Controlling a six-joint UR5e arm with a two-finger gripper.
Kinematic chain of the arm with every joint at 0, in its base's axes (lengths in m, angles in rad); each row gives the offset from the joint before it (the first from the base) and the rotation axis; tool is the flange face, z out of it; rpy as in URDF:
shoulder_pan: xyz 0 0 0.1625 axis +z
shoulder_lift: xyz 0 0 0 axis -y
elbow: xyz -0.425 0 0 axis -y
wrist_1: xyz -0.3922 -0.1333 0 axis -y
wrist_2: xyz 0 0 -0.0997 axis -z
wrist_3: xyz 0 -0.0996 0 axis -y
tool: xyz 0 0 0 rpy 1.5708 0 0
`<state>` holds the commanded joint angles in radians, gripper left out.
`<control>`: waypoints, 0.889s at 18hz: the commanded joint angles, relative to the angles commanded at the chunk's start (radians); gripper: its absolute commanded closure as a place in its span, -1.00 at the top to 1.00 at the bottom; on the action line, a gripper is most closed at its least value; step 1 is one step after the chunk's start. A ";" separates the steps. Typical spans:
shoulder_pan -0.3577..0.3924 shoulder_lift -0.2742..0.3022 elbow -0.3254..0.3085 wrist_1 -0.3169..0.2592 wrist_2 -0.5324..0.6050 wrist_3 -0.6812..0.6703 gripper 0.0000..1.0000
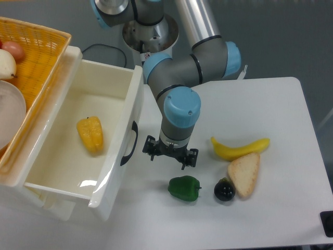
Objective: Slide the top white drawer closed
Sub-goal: 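Move the gripper toward the front face of the open white drawer, then push the drawer front with the gripper, sliding the drawer into the cabinet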
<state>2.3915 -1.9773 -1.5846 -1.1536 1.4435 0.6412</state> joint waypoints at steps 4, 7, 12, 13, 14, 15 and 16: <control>-0.009 0.000 0.000 0.000 -0.002 0.002 1.00; -0.020 0.005 0.000 0.000 -0.008 0.002 1.00; -0.029 0.011 0.000 0.000 -0.034 -0.003 1.00; -0.031 0.012 0.000 0.000 -0.034 -0.009 1.00; -0.034 0.014 0.000 0.000 -0.035 -0.011 1.00; -0.040 0.017 0.000 -0.002 -0.038 -0.014 1.00; -0.046 0.018 0.000 -0.002 -0.038 -0.018 1.00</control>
<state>2.3455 -1.9589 -1.5846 -1.1551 1.4051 0.6228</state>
